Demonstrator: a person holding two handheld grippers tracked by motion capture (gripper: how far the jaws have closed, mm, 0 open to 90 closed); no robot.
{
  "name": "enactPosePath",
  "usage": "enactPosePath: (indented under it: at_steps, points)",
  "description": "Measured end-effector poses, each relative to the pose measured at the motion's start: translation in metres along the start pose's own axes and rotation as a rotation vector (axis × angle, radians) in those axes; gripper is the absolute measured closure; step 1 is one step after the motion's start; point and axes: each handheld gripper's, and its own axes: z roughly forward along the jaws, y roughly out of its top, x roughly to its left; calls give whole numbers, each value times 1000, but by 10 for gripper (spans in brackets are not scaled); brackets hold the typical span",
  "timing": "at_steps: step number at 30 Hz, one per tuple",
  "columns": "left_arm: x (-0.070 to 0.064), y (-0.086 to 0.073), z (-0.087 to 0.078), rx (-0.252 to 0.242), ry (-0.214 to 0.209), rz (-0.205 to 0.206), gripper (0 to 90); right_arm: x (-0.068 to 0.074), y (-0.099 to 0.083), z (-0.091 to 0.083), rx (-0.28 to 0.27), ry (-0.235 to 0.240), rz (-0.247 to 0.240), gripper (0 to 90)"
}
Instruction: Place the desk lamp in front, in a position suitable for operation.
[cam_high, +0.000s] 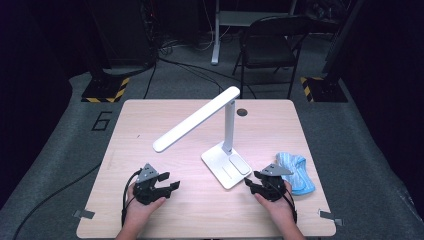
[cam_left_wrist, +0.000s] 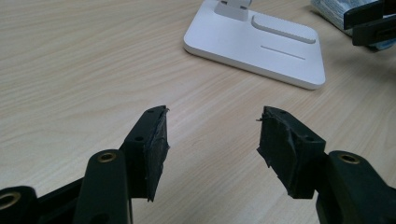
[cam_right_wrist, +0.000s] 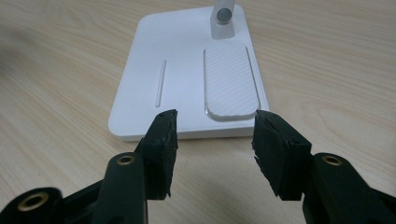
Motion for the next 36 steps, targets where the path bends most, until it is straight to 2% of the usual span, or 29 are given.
enactPosePath:
  at_steps: [2, 5, 6, 8, 11, 14, 17, 20, 21, 23, 30, 31, 34, 35, 36]
  points:
    - [0, 0, -1, -10, 5, 0, 415, 1, 2, 1, -2, 3, 4, 496]
    - [2, -1, -2, -15, 9, -16, 415, 1, 11, 4, -7, -10, -22, 492]
    - [3, -1, -3, -4, 3, -10, 415, 1, 13, 5, -4, -16, -16, 492]
    - [3, -1, -1, -16, 7, -19, 415, 0, 15, 10, -9, -19, -18, 492]
    - [4, -1, -1, 9, 1, -4, 413, -4, 17, 22, -6, -21, 0, 488]
    - [4, -2, -1, 9, 0, -3, 412, -6, 18, 27, -7, -34, 4, 476]
    - [3, -2, 0, -1, 2, -6, 411, -8, 19, 35, -8, -43, 33, 466]
    - [3, -2, 0, -3, 2, -4, 411, -10, 21, 41, -5, -47, 27, 461]
    - [3, -2, 0, 8, -1, -2, 409, -8, 20, 44, -10, -59, 37, 454]
    - [3, -3, 0, 2, 4, 1, 407, -8, 19, 45, -5, -75, 24, 450]
    - [3, -4, -1, -2, 3, -6, 405, -8, 18, 52, 15, -80, 24, 456]
    - [4, -4, -2, 9, -1, -5, 406, -9, 17, 54, 15, -74, 31, 455]
    - [4, -4, -1, 1, 5, -4, 405, -10, 17, 54, 17, -74, 27, 455]
    - [4, -4, -2, 11, 0, 0, 405, -11, 17, 55, 16, -58, 31, 454]
    - [4, -4, -1, 1, 7, -2, 405, -12, 17, 55, 13, -57, 38, 454]
